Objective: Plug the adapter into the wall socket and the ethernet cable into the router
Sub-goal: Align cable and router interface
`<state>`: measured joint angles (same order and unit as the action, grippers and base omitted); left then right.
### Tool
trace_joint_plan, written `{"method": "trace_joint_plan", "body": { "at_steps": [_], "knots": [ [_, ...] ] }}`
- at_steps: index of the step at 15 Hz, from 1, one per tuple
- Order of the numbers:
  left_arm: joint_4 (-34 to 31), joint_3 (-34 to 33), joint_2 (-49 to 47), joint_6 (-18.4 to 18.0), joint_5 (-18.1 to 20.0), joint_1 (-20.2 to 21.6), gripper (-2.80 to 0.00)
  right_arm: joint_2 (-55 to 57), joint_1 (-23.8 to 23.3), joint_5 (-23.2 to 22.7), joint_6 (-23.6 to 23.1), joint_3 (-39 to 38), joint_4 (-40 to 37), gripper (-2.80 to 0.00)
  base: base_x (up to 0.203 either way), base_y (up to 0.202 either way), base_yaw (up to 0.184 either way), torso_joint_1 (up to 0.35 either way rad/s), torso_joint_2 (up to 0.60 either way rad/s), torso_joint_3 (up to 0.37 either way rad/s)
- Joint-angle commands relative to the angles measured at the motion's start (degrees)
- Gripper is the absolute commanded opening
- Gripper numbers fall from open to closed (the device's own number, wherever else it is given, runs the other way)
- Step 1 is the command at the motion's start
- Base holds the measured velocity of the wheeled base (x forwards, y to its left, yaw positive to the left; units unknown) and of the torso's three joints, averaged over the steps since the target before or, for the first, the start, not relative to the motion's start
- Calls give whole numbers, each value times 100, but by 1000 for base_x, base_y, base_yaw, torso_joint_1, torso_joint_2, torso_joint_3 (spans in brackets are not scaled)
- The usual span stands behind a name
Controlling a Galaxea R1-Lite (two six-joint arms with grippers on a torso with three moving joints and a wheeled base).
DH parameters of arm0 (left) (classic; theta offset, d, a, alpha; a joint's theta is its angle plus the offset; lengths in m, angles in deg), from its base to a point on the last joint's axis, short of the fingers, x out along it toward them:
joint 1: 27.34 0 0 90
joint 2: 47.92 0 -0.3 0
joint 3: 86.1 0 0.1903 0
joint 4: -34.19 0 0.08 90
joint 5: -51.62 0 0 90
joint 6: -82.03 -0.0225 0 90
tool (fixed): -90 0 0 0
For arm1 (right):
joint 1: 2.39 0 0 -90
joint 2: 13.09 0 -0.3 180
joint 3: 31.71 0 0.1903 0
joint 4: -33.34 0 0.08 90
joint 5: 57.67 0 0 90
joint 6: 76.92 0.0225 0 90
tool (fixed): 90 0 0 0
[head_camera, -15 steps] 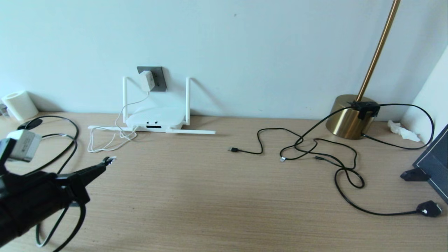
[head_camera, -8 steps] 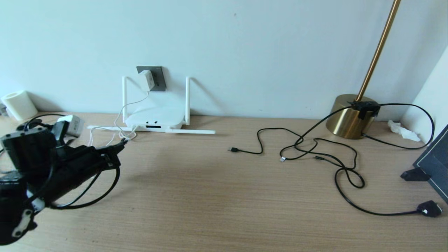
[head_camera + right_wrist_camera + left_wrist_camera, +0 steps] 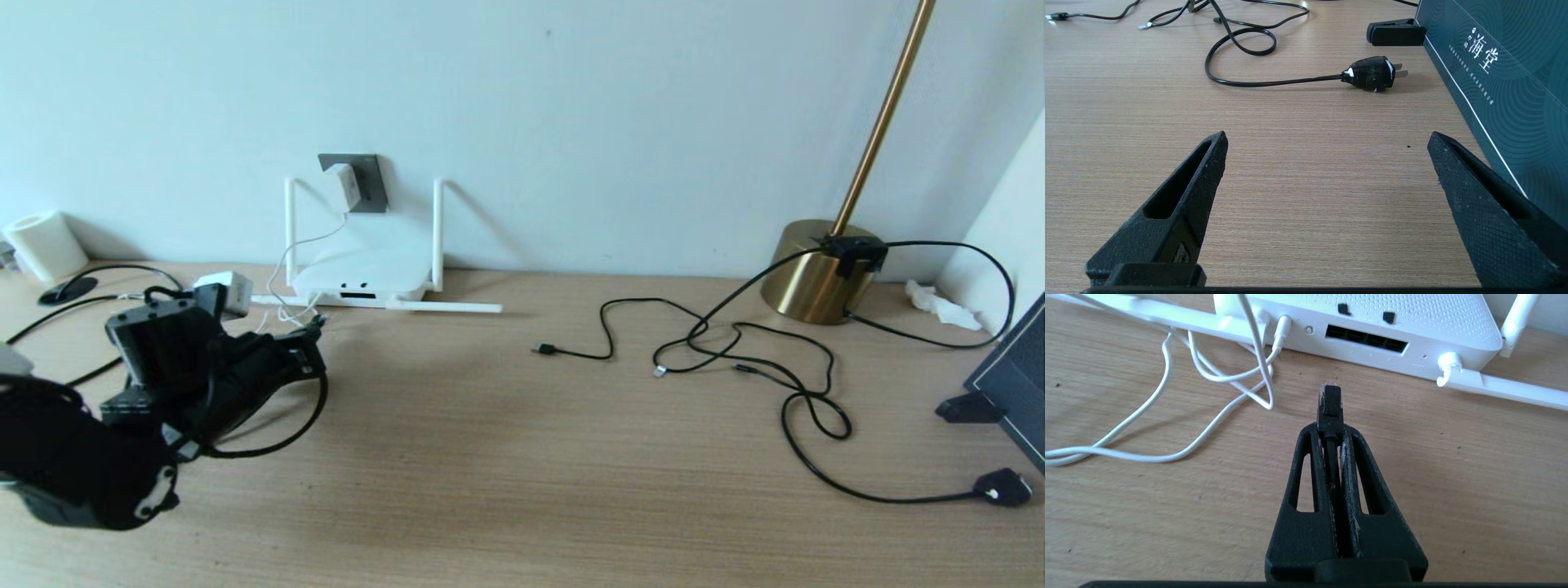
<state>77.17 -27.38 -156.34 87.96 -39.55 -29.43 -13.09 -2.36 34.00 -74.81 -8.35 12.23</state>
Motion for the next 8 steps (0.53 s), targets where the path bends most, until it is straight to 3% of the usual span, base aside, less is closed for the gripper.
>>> {"method": "trace_joint_plan", "body": {
  "at_steps": [1,3,8],
  "knots": [
    [350,4,-250,-1,-176,-90,-280,0,6,0,0,-62,3,0,0,0,0,0,0,0],
    [680,-36,-355,-4,-224,-89,-280,0,5,0,0,-62,3,0,0,0,0,0,0,0],
    [748,-168,-224,-74,-215,-109,-280,7,-2,0,0,-62,3,0,0,0,0,0,0,0]
  ]
}}
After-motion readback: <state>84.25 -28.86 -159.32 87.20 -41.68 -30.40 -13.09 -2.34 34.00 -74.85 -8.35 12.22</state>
